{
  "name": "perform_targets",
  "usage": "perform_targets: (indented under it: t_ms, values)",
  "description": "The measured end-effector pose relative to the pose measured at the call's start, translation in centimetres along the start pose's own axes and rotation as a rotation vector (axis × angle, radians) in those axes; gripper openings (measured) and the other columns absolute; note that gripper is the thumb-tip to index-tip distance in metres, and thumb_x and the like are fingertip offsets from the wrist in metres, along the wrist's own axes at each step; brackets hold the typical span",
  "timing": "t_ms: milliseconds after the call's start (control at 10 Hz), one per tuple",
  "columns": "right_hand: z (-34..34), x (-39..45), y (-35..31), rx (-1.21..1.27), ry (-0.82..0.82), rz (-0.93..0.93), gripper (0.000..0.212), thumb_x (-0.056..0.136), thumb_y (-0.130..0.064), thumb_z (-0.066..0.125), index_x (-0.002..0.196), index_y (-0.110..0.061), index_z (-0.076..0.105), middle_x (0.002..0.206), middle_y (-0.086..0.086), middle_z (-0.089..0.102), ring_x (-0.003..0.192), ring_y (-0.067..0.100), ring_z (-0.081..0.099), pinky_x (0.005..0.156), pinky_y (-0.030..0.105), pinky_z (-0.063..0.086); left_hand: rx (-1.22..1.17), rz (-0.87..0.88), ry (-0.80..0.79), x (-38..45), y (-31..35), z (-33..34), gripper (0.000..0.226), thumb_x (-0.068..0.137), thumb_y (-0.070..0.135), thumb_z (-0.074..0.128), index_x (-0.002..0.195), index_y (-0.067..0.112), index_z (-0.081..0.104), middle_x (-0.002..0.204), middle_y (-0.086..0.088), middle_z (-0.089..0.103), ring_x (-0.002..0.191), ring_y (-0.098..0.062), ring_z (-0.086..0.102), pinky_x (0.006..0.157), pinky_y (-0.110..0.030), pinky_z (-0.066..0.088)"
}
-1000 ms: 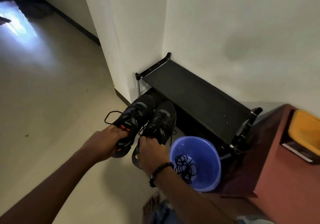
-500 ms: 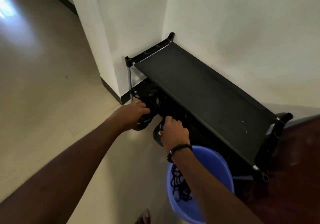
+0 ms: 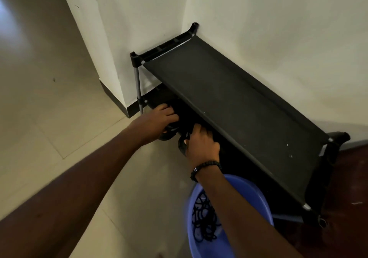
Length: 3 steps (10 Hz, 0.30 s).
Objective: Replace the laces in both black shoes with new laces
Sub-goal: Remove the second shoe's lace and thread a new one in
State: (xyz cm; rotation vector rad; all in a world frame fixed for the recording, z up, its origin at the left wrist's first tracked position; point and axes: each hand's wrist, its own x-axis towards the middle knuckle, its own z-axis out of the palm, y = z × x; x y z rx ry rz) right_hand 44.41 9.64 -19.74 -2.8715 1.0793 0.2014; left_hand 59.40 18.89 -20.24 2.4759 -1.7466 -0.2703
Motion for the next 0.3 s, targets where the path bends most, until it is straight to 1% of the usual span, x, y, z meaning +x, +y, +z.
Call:
perform_targets:
  t_ms: [100,200,300]
  values:
    - [0.64,-0.31,0.03,0.008,-0.035,0.006,0.043,0.101,-0.034,0.051,0.134,-0.010,0.036,0.135,0.010,0.050,0.128,0.025,0.048,0.081,0.037,0.052,-0.017,-0.009,-0.011,0.71,0.48,0.48,0.060,0.089,0.014,0.068,0.143,0.024,0.045,0.151,-0.003,0.037,0.142,-0.024,0.028,0.111,-0.036,0.038]
    - [0.82,-0.15,0.69,0.072,-0.072,-0.020,0.049,0.101,-0.035,0.051,0.138,-0.010,0.032,0.139,0.010,0.045,0.131,0.026,0.046,0.084,0.039,0.052,-0.057,-0.051,-0.024,0.87,0.18,1.15,0.062,0.088,0.014,0.069,0.143,0.024,0.044,0.153,-0.005,0.033,0.143,-0.026,0.027,0.113,-0.038,0.036]
    - [0.34,-0.26,0.85,0.106,-0.059,-0.030,0.053,0.100,-0.040,0.049,0.141,-0.012,0.030,0.140,0.011,0.041,0.130,0.028,0.045,0.085,0.042,0.051,-0.108,-0.105,-0.012,0.40,-0.16,1.07,0.064,0.087,0.018,0.070,0.144,0.026,0.043,0.155,-0.006,0.030,0.145,-0.028,0.024,0.116,-0.041,0.035]
